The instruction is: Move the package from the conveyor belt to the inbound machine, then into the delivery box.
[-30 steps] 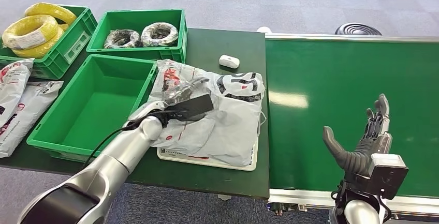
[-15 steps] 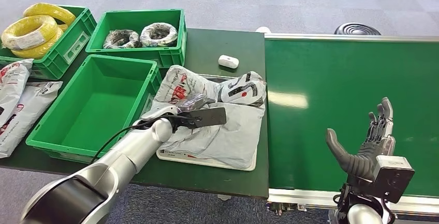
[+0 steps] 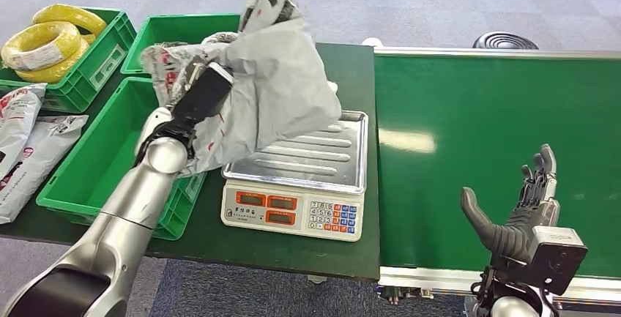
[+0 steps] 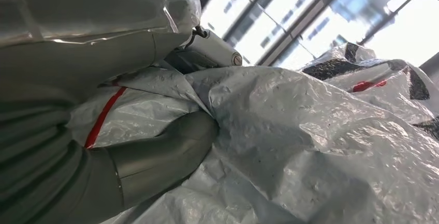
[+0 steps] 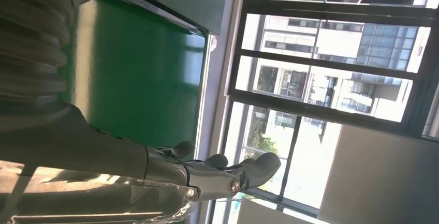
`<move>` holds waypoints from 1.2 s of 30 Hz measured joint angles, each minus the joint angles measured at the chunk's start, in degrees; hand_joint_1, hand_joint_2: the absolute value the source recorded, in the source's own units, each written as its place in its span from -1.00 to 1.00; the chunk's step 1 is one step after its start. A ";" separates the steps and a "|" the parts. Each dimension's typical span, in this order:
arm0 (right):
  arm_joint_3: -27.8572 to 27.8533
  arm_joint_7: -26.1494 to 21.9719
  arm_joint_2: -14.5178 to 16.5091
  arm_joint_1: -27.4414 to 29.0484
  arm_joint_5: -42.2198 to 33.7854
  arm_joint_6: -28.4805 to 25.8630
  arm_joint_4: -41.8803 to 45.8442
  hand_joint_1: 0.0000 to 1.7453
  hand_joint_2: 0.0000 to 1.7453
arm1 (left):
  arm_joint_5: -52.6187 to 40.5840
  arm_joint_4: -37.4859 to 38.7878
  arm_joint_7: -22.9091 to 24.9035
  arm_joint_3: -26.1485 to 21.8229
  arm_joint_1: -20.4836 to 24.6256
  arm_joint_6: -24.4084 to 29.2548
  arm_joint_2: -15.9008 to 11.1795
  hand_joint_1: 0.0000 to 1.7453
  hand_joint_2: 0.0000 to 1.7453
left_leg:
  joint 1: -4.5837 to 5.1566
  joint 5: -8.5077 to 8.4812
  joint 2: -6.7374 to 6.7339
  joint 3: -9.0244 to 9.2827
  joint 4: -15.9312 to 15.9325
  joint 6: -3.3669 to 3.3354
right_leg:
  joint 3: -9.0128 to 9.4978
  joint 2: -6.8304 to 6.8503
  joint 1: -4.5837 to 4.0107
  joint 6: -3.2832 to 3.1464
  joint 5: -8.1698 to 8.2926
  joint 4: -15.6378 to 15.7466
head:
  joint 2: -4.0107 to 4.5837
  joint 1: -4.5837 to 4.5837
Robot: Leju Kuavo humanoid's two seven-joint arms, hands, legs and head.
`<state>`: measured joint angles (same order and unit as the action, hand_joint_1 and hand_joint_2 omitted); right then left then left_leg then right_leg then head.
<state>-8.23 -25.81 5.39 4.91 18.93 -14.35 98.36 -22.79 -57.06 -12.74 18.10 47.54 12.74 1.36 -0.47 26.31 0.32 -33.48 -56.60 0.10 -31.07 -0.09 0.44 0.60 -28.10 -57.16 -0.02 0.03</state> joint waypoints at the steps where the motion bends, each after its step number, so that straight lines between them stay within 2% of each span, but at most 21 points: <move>1: -0.01 -0.07 0.02 0.20 0.03 -0.12 0.00 -1.00 1.00 | -0.27 -0.83 0.99 -1.23 0.05 0.79 -1.05 1.00 1.00 | -0.01 0.00 -0.01 0.01 0.00 0.00 | 0.00 -0.01 0.00 0.00 0.00 0.00 | 0.00 0.00; 7: -0.01 -0.25 0.05 2.02 0.08 -1.27 0.34 -1.00 1.00 | -5.61 -2.26 6.87 -7.56 -0.48 1.64 -7.57 1.00 1.00 | -0.04 0.00 -0.04 0.00 0.02 0.01 | -0.03 -0.06 -0.02 -0.03 -0.02 -0.03 | -0.01 0.01; 12: -0.01 0.55 0.44 2.62 1.08 -1.39 1.02 -1.00 1.00 | -13.02 2.82 14.46 -11.57 -1.24 -7.06 -12.43 1.00 1.00 | -0.03 0.00 -0.14 0.00 0.03 0.01 | -0.07 -0.14 -0.02 -0.04 -0.03 -0.03 | 0.00 0.01; 13: -0.03 0.84 0.68 2.77 1.44 -1.36 1.35 -1.00 1.00 | -14.86 4.73 15.45 -12.42 -1.47 -8.30 -13.25 0.93 1.00 | -0.03 0.00 -0.18 0.00 0.03 0.01 | -0.08 -0.16 -0.02 -0.04 -0.03 -0.03 | 0.01 0.01; 14: -0.08 1.07 0.90 2.90 1.74 -1.32 1.68 -1.00 1.00 | -16.46 6.49 16.08 -13.18 -1.69 -9.37 -13.93 0.82 1.00 | -0.03 0.00 -0.20 0.00 0.03 0.01 | -0.08 -0.18 -0.02 -0.04 -0.03 -0.03 | 0.01 0.02; 15: -0.15 1.27 1.14 3.01 1.99 -1.29 1.99 -1.00 1.00 | -17.91 8.21 16.53 -13.87 -1.86 -10.46 -14.55 0.55 1.00 | -0.03 0.00 -0.20 0.00 0.03 0.01 | -0.08 -0.17 -0.02 -0.04 -0.03 -0.03 | 0.00 0.02; 17: -0.34 1.50 1.50 3.14 2.31 -1.22 2.43 -1.00 1.00 | -19.89 10.71 17.28 -14.74 -2.11 -12.19 -15.36 -0.38 1.00 | -0.03 0.00 -0.19 -0.01 0.03 0.01 | -0.07 -0.16 -0.02 -0.04 -0.03 -0.03 | -0.01 0.03; 18: -0.41 1.57 1.66 3.18 2.40 -1.15 2.57 -1.00 1.00 | -20.79 11.56 17.79 -14.95 -2.23 -12.67 -15.61 -0.77 1.00 | -0.03 0.00 -0.19 -0.01 0.03 0.01 | -0.07 -0.17 -0.02 -0.04 -0.03 -0.03 | -0.01 0.02; 19: -0.46 1.66 1.79 3.25 2.48 -1.07 2.70 -1.00 1.00 | -21.69 12.27 18.39 -15.08 -2.36 -12.92 -15.80 -1.00 1.00 | -0.03 0.00 -0.20 -0.01 0.03 0.01 | -0.07 -0.18 -0.02 -0.04 -0.03 -0.03 | -0.01 0.02; 22: -0.49 1.96 2.18 3.43 2.74 -0.92 3.05 -1.00 1.00 | -23.40 13.53 19.54 -15.48 -2.76 -11.93 -16.05 -1.00 1.00 | -0.02 0.00 -0.20 -0.01 0.03 0.01 | -0.08 -0.18 -0.02 -0.04 -0.03 -0.02 | -0.01 0.03; 27: -0.50 2.35 2.76 3.98 3.03 -1.07 3.73 -1.00 1.00 | -21.53 10.19 16.43 -19.41 -5.28 -2.61 -15.19 -1.00 1.00 | -0.03 0.00 -0.26 0.01 0.03 0.02 | -0.10 -0.20 -0.02 -0.04 -0.02 -0.02 | -0.01 0.02; 30: -0.51 2.28 2.93 4.33 2.73 -1.08 3.93 -1.00 1.00 | -16.77 5.50 11.40 -22.18 -7.22 1.96 -14.21 -1.00 1.00 | -0.03 0.01 -0.28 0.00 0.03 0.02 | -0.10 -0.20 -0.02 -0.04 -0.03 -0.02 | 0.00 0.02; 36: -0.51 1.64 3.02 4.86 1.74 -1.07 3.96 -1.00 1.00 | -3.43 -7.29 -1.66 -25.82 -12.71 8.36 -11.94 -1.00 1.00 | -0.02 0.02 -0.30 0.00 0.03 0.02 | -0.10 -0.24 -0.01 -0.04 -0.03 0.00 | 0.00 0.02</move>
<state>-8.74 -24.17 8.40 9.77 20.67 -15.43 102.31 -26.21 -64.35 -14.40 -7.72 34.82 21.10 -10.57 -0.49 26.33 0.02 -33.48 -56.57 0.12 -31.17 -0.33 0.42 0.56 -28.12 -57.16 -0.02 0.04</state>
